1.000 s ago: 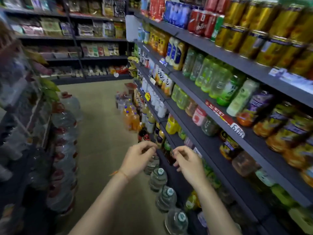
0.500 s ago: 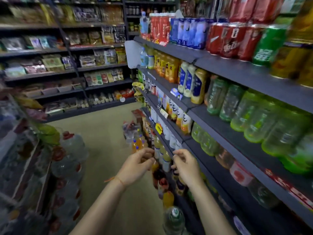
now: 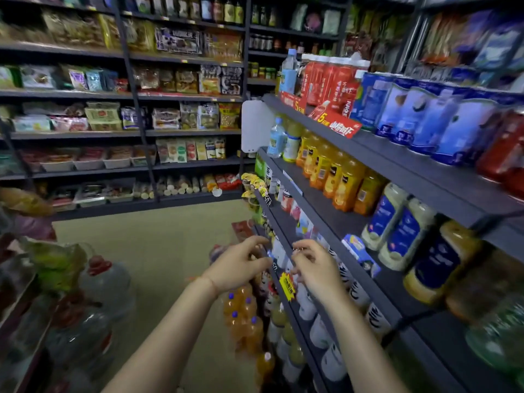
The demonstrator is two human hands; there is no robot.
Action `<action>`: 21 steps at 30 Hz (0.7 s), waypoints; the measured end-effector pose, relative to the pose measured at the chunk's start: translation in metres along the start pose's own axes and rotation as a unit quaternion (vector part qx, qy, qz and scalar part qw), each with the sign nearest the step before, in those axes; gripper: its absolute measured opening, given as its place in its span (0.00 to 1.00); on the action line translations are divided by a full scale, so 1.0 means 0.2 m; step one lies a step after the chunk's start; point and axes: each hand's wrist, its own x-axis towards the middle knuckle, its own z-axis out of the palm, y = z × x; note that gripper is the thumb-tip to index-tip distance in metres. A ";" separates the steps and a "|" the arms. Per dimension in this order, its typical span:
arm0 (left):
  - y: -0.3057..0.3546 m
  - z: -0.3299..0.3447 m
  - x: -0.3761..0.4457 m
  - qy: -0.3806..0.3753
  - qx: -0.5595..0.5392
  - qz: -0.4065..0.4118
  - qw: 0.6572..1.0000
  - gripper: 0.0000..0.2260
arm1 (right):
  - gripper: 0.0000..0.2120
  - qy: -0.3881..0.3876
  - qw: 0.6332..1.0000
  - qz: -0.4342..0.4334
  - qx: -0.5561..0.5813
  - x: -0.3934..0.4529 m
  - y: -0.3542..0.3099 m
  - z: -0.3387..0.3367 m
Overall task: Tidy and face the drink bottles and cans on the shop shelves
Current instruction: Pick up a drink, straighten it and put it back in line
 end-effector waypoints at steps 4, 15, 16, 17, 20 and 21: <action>-0.21 -0.22 0.50 -0.006 -0.010 0.026 1.000 0.21 | 0.05 0.024 1.000 0.010 -0.018 0.48 -0.10 0.18; -0.48 -0.71 1.84 -0.023 -0.086 0.028 0.996 0.19 | 0.19 0.127 0.987 0.060 -0.072 1.81 -0.36 0.50; -0.48 -0.73 1.94 -0.018 -0.087 0.029 0.996 0.21 | 0.21 0.137 0.987 0.062 -0.059 1.90 -0.39 0.49; -0.47 -0.74 2.04 -0.016 -0.089 0.026 0.996 0.22 | 0.23 0.149 0.986 0.063 -0.040 1.99 -0.41 0.49; -0.47 -0.75 2.30 -0.005 -0.118 0.004 0.993 0.24 | 0.23 0.160 0.986 0.051 0.014 2.26 -0.45 0.47; -0.48 -0.75 2.38 0.003 -0.129 -0.009 0.992 0.24 | 0.22 0.157 0.986 0.044 0.032 2.35 -0.45 0.47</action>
